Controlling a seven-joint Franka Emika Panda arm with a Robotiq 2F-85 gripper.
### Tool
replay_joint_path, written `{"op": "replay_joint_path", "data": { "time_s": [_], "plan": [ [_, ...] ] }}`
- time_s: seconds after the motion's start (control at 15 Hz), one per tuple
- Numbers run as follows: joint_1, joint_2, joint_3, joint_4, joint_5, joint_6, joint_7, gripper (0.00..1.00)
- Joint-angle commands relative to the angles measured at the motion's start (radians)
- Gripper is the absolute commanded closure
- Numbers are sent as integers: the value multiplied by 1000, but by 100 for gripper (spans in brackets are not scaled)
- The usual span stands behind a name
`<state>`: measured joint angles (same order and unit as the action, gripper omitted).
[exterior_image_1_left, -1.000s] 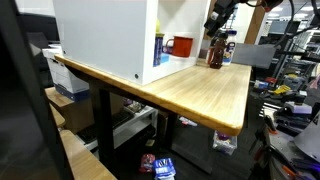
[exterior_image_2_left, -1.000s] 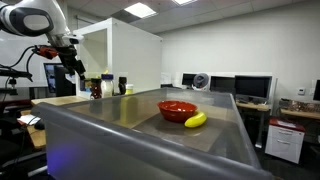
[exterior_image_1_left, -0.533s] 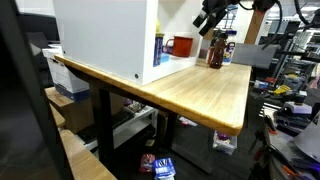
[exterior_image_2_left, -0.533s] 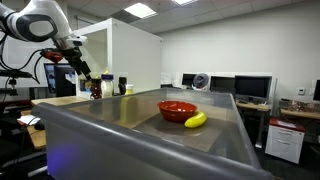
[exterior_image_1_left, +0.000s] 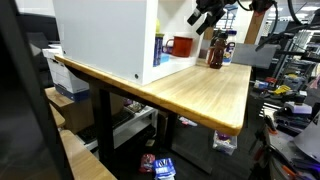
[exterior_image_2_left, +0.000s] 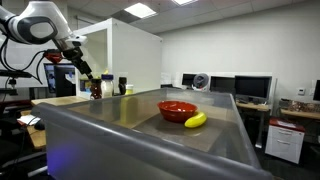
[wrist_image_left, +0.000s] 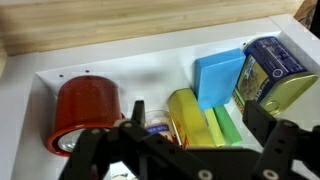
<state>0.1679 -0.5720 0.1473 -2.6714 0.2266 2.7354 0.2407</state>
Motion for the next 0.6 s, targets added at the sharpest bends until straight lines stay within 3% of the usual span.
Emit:
{"op": "replay_joint_path", "data": {
  "time_s": [0.0, 0.53],
  "plan": [
    [-52, 11, 57, 17, -2, 28, 119, 0],
    [-127, 78, 116, 79, -19, 33, 225, 0]
  ]
}}
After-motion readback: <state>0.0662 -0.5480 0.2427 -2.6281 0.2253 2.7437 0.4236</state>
